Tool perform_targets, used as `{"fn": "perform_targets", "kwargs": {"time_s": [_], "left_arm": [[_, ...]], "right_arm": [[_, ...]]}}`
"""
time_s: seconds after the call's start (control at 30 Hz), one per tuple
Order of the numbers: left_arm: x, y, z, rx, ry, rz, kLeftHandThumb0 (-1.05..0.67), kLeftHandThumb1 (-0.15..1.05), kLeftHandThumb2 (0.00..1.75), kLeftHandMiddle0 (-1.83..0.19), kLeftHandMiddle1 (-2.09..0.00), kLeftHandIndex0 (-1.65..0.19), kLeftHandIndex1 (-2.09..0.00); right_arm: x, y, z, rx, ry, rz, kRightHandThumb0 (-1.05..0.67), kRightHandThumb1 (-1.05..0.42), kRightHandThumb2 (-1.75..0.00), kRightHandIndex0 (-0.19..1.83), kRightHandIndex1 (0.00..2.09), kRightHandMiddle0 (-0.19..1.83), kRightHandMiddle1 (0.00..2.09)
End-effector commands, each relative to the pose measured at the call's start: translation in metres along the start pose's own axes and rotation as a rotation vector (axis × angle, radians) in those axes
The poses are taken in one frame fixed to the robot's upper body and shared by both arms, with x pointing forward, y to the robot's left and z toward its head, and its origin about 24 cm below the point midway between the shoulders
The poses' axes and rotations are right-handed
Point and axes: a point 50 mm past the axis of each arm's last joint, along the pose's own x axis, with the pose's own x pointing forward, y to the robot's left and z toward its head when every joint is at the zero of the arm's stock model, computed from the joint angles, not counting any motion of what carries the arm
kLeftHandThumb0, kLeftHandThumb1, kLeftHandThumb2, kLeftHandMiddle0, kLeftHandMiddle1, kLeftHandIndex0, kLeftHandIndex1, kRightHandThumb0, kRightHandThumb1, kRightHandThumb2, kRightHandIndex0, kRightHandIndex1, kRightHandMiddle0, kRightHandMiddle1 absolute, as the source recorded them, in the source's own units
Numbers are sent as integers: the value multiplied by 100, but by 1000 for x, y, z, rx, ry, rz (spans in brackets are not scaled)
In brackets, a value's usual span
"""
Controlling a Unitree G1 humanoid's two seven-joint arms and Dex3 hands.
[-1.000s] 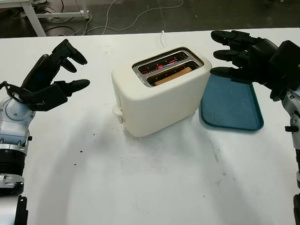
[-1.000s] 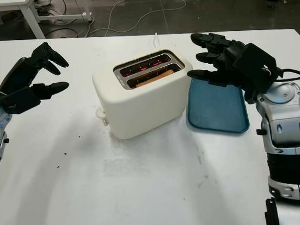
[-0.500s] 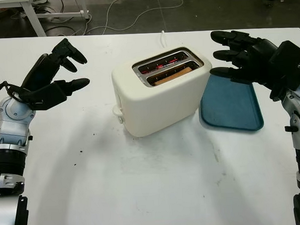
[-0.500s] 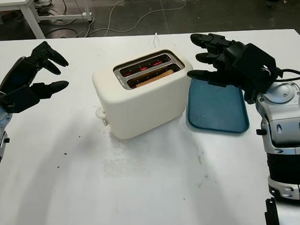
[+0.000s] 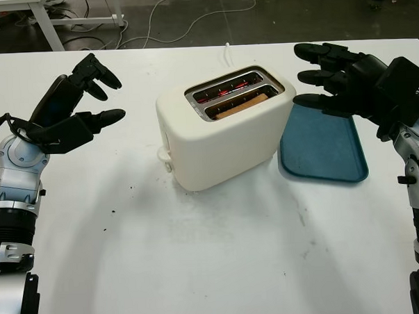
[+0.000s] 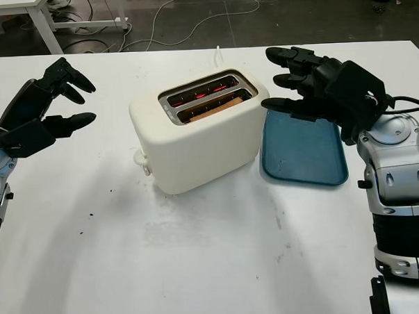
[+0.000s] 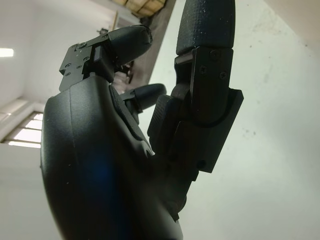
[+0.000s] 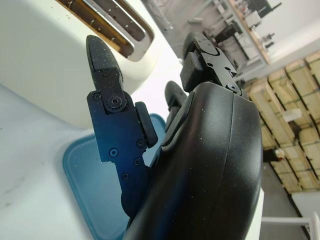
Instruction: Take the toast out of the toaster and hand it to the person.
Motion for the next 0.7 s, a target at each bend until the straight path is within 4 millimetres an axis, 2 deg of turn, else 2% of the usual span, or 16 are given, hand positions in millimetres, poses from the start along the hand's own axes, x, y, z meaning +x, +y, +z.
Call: {"fn": "perform_targets", "kwargs": {"time_s": [0.0,0.4,0.67], "left_arm": [[-1,3,1,14,-5,4,-105,92,32,0,-175,0,-164],[0,2,0,5,0,7,-105,92,32,0,-175,0,-165],[-1,2,0,10,0,6,-105,92,32,0,-175,0,-164]], "right_arm": [[0,0,3,1,-16,0,-43,-83,0,0,55,25,5],[0,0,2,-10,-13,-5,-48,-83,0,0,60,27,6],[0,1,2,2,-14,-9,-46,-83,0,0,61,27,6]]}}
